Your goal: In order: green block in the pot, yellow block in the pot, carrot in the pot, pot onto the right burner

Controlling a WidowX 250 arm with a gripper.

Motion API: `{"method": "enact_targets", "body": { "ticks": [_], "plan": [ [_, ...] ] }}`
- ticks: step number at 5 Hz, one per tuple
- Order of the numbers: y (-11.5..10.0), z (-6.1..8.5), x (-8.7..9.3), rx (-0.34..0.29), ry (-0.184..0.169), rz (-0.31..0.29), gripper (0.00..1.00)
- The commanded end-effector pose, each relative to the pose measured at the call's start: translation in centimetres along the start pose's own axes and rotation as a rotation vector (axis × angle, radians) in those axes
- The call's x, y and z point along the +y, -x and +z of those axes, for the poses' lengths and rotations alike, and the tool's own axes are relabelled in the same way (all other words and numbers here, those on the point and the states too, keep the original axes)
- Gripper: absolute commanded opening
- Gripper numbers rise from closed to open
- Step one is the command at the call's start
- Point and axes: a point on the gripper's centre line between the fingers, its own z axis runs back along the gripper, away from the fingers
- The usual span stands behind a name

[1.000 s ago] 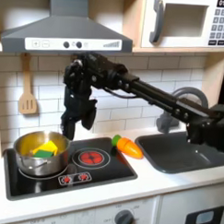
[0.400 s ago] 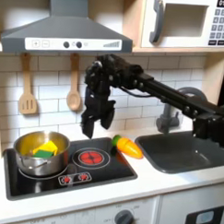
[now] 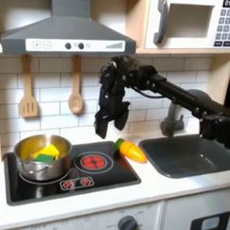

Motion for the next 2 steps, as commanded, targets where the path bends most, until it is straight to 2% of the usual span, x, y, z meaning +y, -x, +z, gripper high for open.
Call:
{"method": "enact_targets", "body": {
  "ticks": [1, 2],
  "plan": [
    [0.7, -0.4, -1.6, -0.004, 0.004, 0.01, 1.0],
    [1.4, -0.1, -2.6, -0.008, 0.019, -0.01, 1.0]
  ]
}}
